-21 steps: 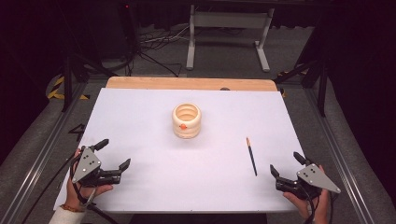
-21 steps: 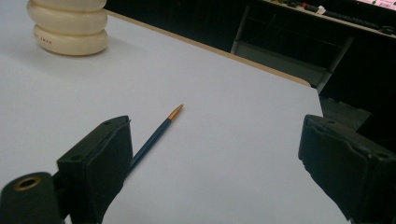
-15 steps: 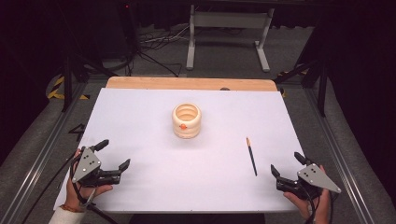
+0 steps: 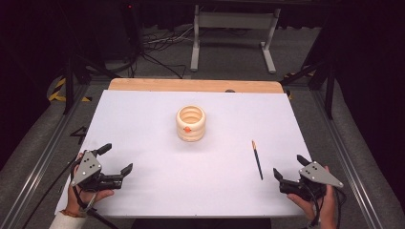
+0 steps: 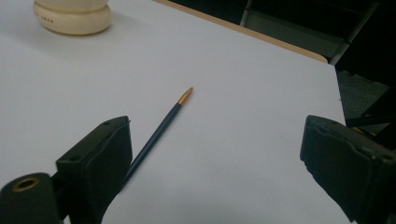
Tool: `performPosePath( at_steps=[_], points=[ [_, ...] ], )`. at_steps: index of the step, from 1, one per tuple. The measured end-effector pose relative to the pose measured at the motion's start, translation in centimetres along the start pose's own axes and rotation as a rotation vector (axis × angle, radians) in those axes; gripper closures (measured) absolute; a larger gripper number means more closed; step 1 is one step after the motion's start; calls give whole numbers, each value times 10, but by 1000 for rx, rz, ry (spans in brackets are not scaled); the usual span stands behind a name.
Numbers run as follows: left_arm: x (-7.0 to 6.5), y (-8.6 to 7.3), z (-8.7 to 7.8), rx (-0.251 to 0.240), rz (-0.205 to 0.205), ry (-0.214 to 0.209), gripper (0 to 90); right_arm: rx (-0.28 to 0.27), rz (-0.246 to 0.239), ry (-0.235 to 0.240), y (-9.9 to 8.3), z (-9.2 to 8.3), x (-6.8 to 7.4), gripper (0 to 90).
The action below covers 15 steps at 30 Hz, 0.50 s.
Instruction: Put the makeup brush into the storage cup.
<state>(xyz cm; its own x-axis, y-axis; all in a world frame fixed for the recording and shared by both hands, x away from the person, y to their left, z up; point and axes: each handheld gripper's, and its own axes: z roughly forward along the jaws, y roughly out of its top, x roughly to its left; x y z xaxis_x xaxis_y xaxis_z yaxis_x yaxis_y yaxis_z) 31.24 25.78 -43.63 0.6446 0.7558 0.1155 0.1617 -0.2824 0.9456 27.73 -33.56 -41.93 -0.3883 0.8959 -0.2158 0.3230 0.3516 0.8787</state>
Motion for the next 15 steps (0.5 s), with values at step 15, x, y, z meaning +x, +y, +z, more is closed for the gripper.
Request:
performPosePath(
  at_steps=[15],
  points=[
    [0, 0, 0, 2, 0, -5, 50, 161, 18, 50, 47, 14, 1, 148]
  ],
)
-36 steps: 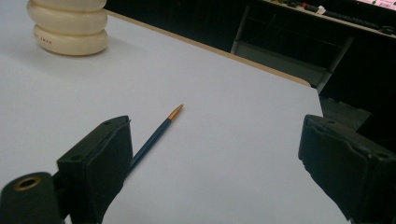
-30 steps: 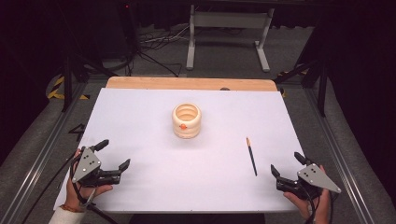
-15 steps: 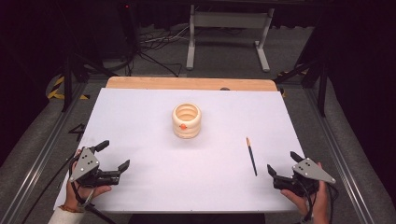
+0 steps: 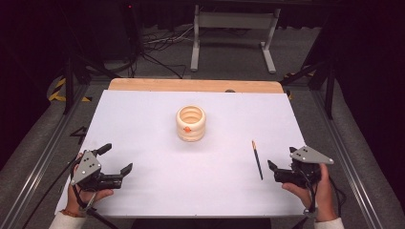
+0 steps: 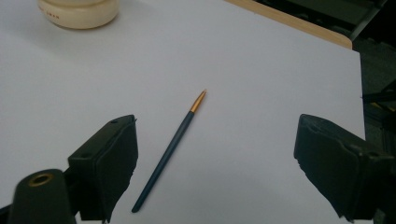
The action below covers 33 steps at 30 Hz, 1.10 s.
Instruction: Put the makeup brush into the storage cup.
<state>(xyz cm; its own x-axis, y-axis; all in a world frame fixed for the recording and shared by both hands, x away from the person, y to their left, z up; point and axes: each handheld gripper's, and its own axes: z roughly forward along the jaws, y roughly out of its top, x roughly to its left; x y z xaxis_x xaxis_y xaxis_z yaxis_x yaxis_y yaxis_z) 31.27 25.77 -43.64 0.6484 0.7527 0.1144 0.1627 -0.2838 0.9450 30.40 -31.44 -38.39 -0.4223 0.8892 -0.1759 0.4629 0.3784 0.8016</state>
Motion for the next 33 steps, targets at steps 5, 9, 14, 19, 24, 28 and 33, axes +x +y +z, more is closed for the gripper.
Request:
performPosePath(
  at_steps=[5, 9, 14, 19, 24, 28, 33],
  points=[
    [-1, 0, 1, 9, 3, -3, 51, 80, 20, 52, 20, 7, -2, 178],
    [-2, 0, 2, 16, 4, -1, 51, 227, 41, 51, 41, 22, -7, 227],
    [-2, -1, 2, 20, 3, -3, 52, 388, 70, 92, 60, 49, -9, 248],
    [-2, -1, 3, 20, 1, -6, 52, 497, 38, 90, 70, 73, -3, 268],
    [-3, -1, 3, 25, 12, -10, 52, 584, 27, 79, 75, 100, 0, 316],
    [-2, -1, 2, 21, 9, -11, 54, 640, 20, 85, 73, 118, 1, 386],
    [-2, -1, 3, 23, 5, -15, 54, 667, 42, 80, 70, 134, 0, 459]
  ],
)
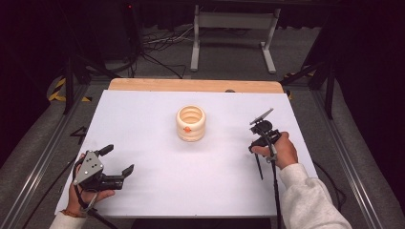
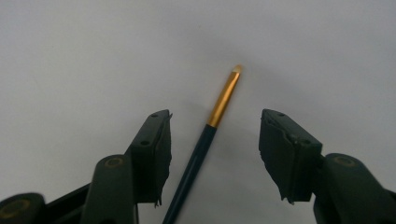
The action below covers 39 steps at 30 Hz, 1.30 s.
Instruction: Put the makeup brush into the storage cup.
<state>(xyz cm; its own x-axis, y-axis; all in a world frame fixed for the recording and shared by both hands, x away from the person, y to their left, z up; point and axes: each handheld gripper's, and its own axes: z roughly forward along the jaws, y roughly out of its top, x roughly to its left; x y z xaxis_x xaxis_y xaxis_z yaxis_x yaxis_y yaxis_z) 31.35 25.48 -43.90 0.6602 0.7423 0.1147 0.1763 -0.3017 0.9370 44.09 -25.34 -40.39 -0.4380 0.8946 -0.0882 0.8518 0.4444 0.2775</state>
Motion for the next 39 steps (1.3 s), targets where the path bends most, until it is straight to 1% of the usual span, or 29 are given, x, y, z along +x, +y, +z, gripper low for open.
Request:
performPosePath(
  at_steps=[1, 3, 4, 6, 7, 9, 12, 14, 20, 21, 23, 24, 27, 28, 29, 31, 33, 34, 37, 39],
  points=[
    [0, 0, 0, 2, 0, 0, 55, 9, 4, -8, 1, 2, -1, 485],
    [0, 0, 0, 3, -1, -1, 55, 20, 19, 8, 2, 7, -4, 506],
    [0, 0, 0, 3, -1, -1, 55, 20, 19, 8, 2, 7, -4, 506],
    [0, 0, 0, 7, -1, -1, 55, 29, 25, 12, 3, 11, -6, 558],
    [0, 0, 1, 8, 1, 0, 55, 36, 30, 23, 3, 13, -6, 578],
    [0, 0, 1, 9, -2, 0, 55, 48, 26, 22, 4, 15, -6, 616],
    [0, -1, 1, 9, -4, 0, 56, 49, 40, 39, 5, 17, -9, 680],
    [1, -1, 1, 13, 2, -2, 57, 50, 45, 42, 6, 17, -9, 729],
    [0, -1, 2, 18, 2, -3, 58, 54, 17, 43, 7, 18, -7, 838],
    [0, -1, 2, 19, 3, -4, 58, 54, 17, 43, 7, 18, -7, 838],
    [0, -2, 2, 19, -2, -5, 58, 43, 28, 62, 6, 18, -9, 844],
    [0, -1, 2, 20, 4, -5, 58, 36, 29, 65, 5, 18, -10, 844],
    [0, -1, 2, 20, 3, -4, 59, 23, 28, 68, 3, 17, -10, 845],
    [-1, -1, 2, 18, -3, -7, 59, 14, 36, 79, 2, 17, -12, 845],
    [-1, -1, 2, 18, -1, -8, 58, -7, 43, 70, -1, 15, -14, 845],
    [-1, -1, 2, 19, -2, -7, 59, -50, 56, 78, -4, 9, -16, 846],
    [0, -2, 2, 17, -2, -5, 59, -115, 69, 81, -9, -2, -20, 846],
    [0, -2, 2, 16, -7, -5, 59, -135, 70, 83, -11, -6, -22, 846],
    [0, -1, 2, 17, 0, -5, 59, -215, 72, 94, -20, -22, -27, 846],
    [0, -1, 3, 16, 0, -6, 59, -288, 63, 81, -27, -36, -31, 846]
  ],
)
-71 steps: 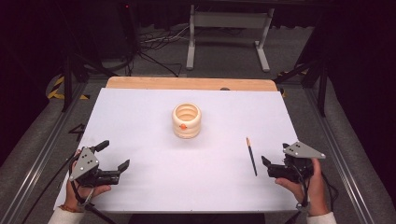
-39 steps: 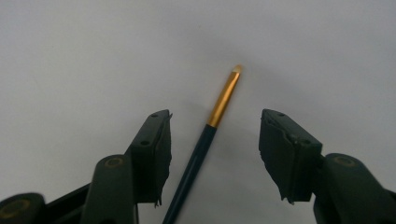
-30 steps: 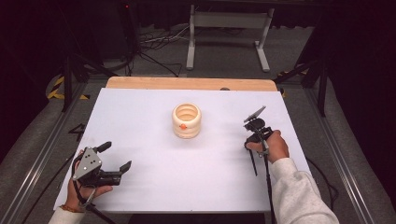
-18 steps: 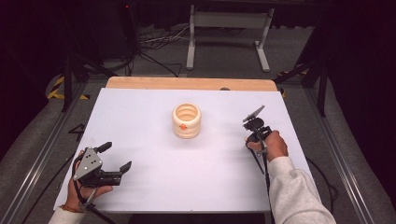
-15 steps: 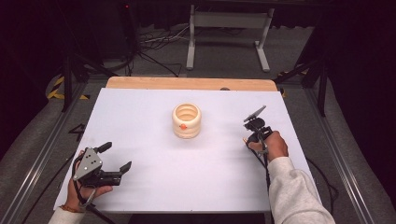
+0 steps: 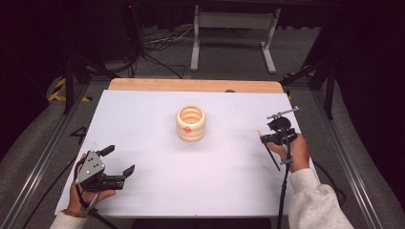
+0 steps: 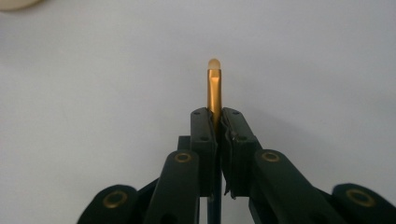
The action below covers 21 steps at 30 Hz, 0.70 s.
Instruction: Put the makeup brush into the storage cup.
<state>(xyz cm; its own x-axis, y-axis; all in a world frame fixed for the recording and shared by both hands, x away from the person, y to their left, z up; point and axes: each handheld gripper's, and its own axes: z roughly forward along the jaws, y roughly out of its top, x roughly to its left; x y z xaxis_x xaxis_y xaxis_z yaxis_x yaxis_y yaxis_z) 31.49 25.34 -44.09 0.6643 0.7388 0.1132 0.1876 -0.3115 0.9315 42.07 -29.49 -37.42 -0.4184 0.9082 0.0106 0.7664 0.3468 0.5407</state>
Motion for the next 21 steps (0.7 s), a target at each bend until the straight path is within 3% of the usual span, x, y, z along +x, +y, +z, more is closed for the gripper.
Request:
performPosePath(
  at_steps=[3, 8, 21],
  points=[
    [1, 0, 0, -7, -6, 0, 59, -87, -29, -47, -3, -16, 1, 846],
    [2, -1, 0, -7, -11, 0, 57, -232, -47, -40, -12, -39, 2, 846],
    [1, -1, 0, -21, -13, 6, 41, -425, -90, -8, -20, -62, 12, 845]
  ],
)
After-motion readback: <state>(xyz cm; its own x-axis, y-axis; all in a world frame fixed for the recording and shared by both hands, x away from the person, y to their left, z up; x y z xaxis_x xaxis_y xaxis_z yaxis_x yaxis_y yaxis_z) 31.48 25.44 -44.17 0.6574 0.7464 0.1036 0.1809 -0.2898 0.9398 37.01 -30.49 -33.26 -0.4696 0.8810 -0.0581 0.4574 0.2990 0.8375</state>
